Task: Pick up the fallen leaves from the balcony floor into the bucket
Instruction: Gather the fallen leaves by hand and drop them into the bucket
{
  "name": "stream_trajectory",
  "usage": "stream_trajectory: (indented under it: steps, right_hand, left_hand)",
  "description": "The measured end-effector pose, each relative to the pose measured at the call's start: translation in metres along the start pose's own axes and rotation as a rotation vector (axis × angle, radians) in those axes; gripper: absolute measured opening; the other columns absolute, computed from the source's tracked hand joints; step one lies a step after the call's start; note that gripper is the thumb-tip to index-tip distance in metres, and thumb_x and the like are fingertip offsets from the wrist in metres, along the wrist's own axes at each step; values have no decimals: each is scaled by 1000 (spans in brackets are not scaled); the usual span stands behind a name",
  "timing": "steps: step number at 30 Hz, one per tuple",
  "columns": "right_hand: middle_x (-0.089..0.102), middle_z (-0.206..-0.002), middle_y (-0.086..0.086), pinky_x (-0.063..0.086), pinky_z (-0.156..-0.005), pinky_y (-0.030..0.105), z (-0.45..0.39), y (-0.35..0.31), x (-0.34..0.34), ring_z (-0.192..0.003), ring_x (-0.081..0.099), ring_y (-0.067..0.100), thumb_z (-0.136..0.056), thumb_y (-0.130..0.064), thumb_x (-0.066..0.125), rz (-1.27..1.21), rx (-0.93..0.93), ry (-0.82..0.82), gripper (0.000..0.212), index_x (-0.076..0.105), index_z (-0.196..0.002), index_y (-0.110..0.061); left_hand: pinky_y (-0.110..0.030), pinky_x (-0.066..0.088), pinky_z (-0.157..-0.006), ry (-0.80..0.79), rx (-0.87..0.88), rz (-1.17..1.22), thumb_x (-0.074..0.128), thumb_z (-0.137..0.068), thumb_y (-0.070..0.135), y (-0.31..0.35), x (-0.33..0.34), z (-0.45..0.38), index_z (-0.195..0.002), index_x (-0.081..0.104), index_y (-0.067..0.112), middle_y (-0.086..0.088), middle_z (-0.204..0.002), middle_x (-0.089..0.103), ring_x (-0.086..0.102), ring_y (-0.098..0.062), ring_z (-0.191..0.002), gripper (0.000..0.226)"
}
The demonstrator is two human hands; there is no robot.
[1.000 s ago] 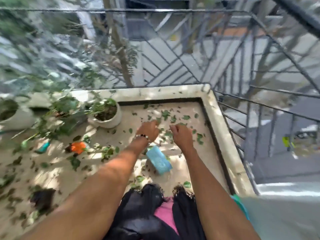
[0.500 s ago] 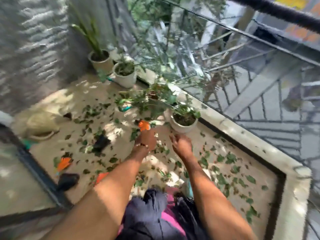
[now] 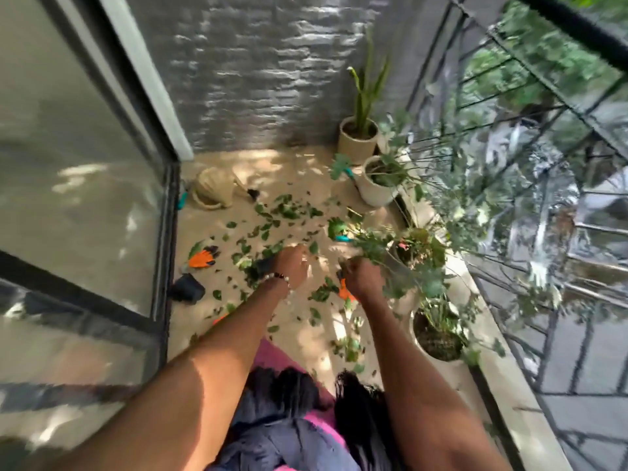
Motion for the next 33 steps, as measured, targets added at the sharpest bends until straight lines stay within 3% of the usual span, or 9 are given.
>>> stream_trajectory:
  steps: [4, 9, 18, 24, 33]
  right_hand:
    - [68, -92, 28, 32, -66, 32, -40, -29, 17, -91, 63, 40, -99, -31, 52, -41, -81, -73, 40, 66, -85, 4]
    - [68, -90, 25, 46, -74, 40, -91, -54, 51, -89, 64, 41, -98, -40, 50, 35, -143, -143, 44, 67, -84, -2]
    - [65, -99, 31, 43, -76, 43, -238, -109, 82, -97, 60, 45, -100, -32, 48, 108, -101, -247, 42, 65, -93, 6]
    - [68, -103, 25, 45, -77, 39, -318, -175, 97, -101, 61, 42, -98, -32, 50, 175, -73, -287, 36, 67, -100, 0]
    - [68, -111, 21, 38, -72, 32, -396, -230, 122, -106, 59, 39, -99, -36, 50, 172, -52, -341, 39, 67, -108, -3]
  left_hand:
    - [-41, 52, -86, 88, -115, 106, 56, -93, 16, -31, -16, -31, -118, 61, 13, -16, -110, 66, 62, -34, -104, 26]
    - [-40, 50, -87, 77, -176, 76, 52, -94, 16, -63, -22, -72, -128, 59, 13, -18, -118, 63, 59, -35, -107, 35]
    - [-41, 48, -91, -20, -239, 66, 50, -96, 21, -107, -41, -221, -127, 56, 12, -15, -124, 61, 57, -34, -115, 32]
    - [-34, 45, -79, -30, -248, 121, 49, -96, 16, -149, -97, -312, -118, 61, 9, -16, -116, 63, 58, -33, -109, 26]
    - [-40, 50, -90, 6, -300, 200, 52, -94, 17, -204, -143, -388, -130, 58, 16, -17, -124, 62, 57, -35, -114, 37]
Point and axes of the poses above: each hand's wrist, its own z-axis away from the middle knuckle, its own x-axis out of the palm, y = z × x, the point moved 10 cm from there along -z, towards the middle knuckle
